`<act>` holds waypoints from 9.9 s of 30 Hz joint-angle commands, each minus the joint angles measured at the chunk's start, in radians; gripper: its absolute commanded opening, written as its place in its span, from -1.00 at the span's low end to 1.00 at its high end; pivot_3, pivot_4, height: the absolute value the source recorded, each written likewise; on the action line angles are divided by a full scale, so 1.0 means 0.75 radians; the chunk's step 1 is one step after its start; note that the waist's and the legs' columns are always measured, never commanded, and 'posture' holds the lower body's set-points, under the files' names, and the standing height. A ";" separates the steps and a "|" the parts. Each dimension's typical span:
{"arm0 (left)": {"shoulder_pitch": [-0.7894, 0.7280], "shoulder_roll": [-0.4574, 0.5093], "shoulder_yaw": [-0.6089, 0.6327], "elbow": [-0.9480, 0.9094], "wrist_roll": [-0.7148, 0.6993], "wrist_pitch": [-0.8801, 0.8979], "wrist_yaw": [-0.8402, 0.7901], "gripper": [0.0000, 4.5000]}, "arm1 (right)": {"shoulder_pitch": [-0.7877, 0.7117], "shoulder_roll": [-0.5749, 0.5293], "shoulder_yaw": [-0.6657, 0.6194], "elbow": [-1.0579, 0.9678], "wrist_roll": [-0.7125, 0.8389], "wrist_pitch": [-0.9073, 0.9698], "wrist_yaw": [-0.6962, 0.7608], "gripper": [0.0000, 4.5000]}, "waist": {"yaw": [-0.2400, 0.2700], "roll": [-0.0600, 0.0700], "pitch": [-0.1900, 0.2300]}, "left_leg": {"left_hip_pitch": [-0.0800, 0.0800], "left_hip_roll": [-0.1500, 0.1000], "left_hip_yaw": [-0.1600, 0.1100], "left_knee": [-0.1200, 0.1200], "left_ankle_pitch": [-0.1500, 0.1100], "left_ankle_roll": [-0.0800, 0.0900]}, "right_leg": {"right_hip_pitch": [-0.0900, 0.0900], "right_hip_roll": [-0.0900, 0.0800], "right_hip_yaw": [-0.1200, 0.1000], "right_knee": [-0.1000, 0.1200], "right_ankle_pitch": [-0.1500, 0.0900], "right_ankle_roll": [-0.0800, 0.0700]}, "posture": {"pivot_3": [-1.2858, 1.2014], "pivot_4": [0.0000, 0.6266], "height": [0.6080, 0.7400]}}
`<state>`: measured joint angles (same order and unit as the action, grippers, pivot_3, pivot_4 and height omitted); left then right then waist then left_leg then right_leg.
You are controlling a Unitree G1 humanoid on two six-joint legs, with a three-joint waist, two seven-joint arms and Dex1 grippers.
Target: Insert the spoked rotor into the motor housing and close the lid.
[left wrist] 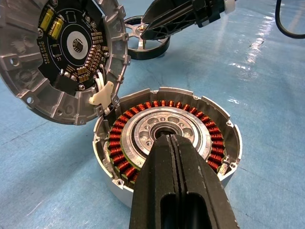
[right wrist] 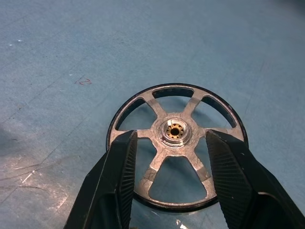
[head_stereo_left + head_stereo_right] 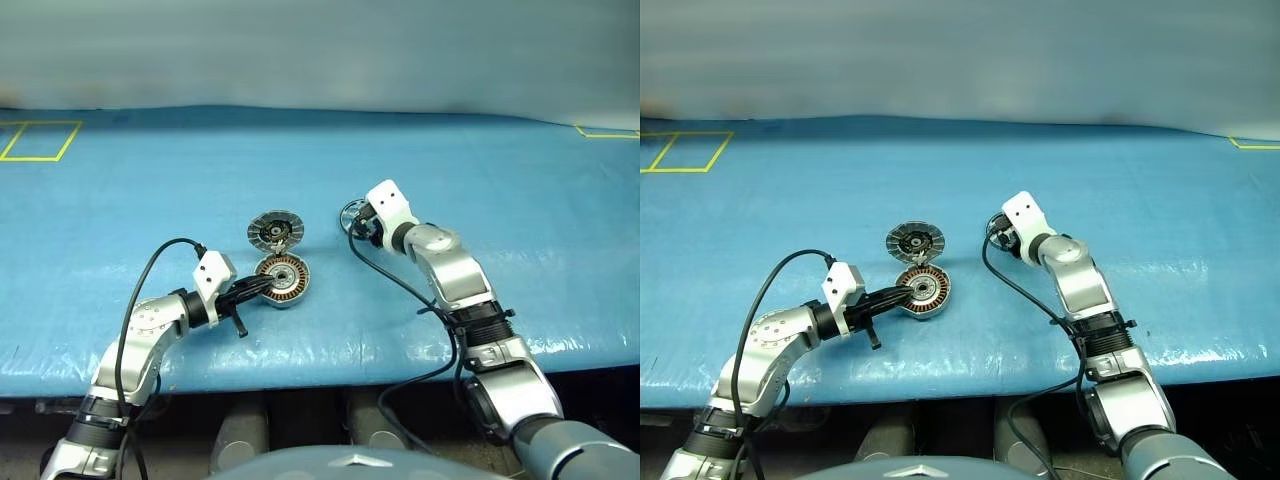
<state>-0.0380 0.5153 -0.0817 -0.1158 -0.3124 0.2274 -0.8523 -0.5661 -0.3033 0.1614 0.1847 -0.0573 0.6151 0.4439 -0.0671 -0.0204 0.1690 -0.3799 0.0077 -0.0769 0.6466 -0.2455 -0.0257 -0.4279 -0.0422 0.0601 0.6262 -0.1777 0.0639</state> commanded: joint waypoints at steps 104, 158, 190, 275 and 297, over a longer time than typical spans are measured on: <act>0.118 -0.006 0.131 0.173 -0.056 -0.331 -0.198 -1.00 | 0.263 -0.126 0.270 -0.612 0.360 0.028 0.376 -0.37 | 0.008 0.000 0.001 | -0.001 0.001 0.000 0.000 0.000 0.000 | -0.002 0.000 -0.001 -0.001 -0.001 0.000 | 0.03 -0.52 1.00; 0.114 -0.019 0.221 0.152 -0.133 -0.215 -0.072 -1.00 | 0.258 0.138 0.167 -0.533 0.505 -0.049 0.421 -0.99 | 0.005 0.001 0.002 | -0.002 0.002 -0.001 -0.001 0.000 0.000 | -0.002 0.000 -0.001 -0.001 -0.001 0.000 | 0.03 -0.52 1.00; -0.897 -0.095 0.224 0.741 -0.197 0.339 -0.103 -1.00 | 0.540 -0.098 0.052 -0.769 0.478 -0.051 0.235 -0.99 | 0.004 -0.006 0.005 | -0.003 0.000 -0.001 0.000 0.000 -0.001 | -0.001 0.000 -0.001 -0.002 0.001 0.002 | 0.03 -0.52 1.00; -0.064 0.005 0.229 0.031 -0.260 0.321 -0.164 -1.00 | 0.346 0.138 0.257 -0.344 0.353 -0.277 0.291 0.29 | 0.006 -0.005 0.004 | 0.001 0.001 0.000 0.002 0.000 0.000 | 0.001 0.001 0.001 0.001 0.000 0.001 | 0.03 -0.52 1.00; 0.067 -0.043 0.289 -0.009 -0.315 0.282 -0.047 -1.00 | 0.334 0.172 0.291 -0.273 0.252 -0.315 0.292 0.81 | 0.005 -0.005 0.004 | 0.001 0.001 0.000 0.001 0.000 0.000 | 0.001 0.001 0.001 0.000 0.000 0.001 | 0.03 -0.52 1.00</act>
<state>0.0077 0.4879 0.1053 -0.0834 -0.5306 0.4627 -0.8985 -0.3113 -0.1804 0.3782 -0.0214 0.1394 0.3793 0.6699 -0.0633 -0.0241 0.1723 -0.3788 0.0087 -0.0769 0.6474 -0.2455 -0.0260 -0.4274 -0.0415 0.0607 0.6266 -0.1777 0.0647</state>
